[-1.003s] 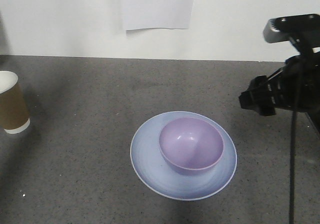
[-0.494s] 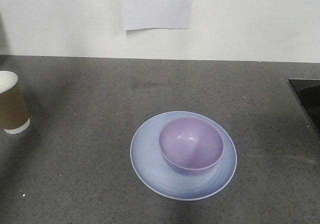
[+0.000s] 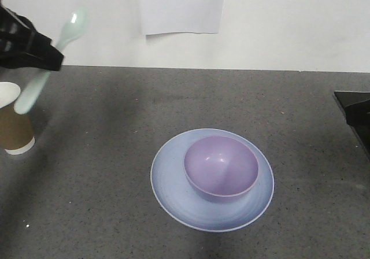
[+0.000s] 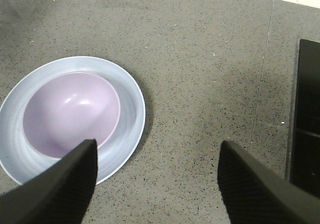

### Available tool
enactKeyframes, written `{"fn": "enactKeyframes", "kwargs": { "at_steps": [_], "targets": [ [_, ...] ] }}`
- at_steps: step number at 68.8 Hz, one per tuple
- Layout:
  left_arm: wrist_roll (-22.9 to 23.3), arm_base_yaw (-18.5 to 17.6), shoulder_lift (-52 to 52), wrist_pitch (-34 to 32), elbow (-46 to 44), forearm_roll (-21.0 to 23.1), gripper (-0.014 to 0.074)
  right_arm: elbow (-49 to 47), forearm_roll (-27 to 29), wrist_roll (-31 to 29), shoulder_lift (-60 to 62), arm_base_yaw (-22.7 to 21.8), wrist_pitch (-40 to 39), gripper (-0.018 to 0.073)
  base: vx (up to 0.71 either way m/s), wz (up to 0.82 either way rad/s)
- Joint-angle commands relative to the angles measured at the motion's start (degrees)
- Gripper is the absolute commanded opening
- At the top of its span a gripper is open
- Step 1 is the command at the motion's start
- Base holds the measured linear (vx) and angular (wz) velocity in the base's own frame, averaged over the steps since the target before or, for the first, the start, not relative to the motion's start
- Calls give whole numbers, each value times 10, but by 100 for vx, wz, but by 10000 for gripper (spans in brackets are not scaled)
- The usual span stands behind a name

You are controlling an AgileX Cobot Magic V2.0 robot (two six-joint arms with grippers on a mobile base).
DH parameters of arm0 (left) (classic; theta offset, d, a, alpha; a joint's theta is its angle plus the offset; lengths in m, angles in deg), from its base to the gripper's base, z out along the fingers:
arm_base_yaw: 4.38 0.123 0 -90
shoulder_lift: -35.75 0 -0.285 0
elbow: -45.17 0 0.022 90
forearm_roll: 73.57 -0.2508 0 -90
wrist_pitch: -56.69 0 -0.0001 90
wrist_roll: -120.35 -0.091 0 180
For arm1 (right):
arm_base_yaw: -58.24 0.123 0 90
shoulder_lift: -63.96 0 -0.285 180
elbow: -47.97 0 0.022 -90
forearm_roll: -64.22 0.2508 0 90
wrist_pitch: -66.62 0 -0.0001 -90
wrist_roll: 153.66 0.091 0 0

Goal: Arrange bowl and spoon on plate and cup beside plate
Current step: 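Swing the left gripper with the green spoon over the bowl and lower it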

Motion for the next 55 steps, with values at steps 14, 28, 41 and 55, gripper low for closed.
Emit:
{"fn": "enactKeyframes", "kwargs": {
  "at_steps": [14,28,41,55],
  "targets": [
    [-12,-141,77,-12,-15,23,-8,-13,-5,-1,2,-2,-31,501,0,0],
    [-15,-205,145,-17,-15,23,-8,-13,-5,-1,2,-2,-32,501,0,0],
    [-23,-238,192,-48,-15,23,-6,-13,-5,-1,2,-2,-32,501,0,0],
    [-23,-252,212,-97,-15,24,0,-13,-3,-1,2,-2,-31,501,0,0]
  ]
}}
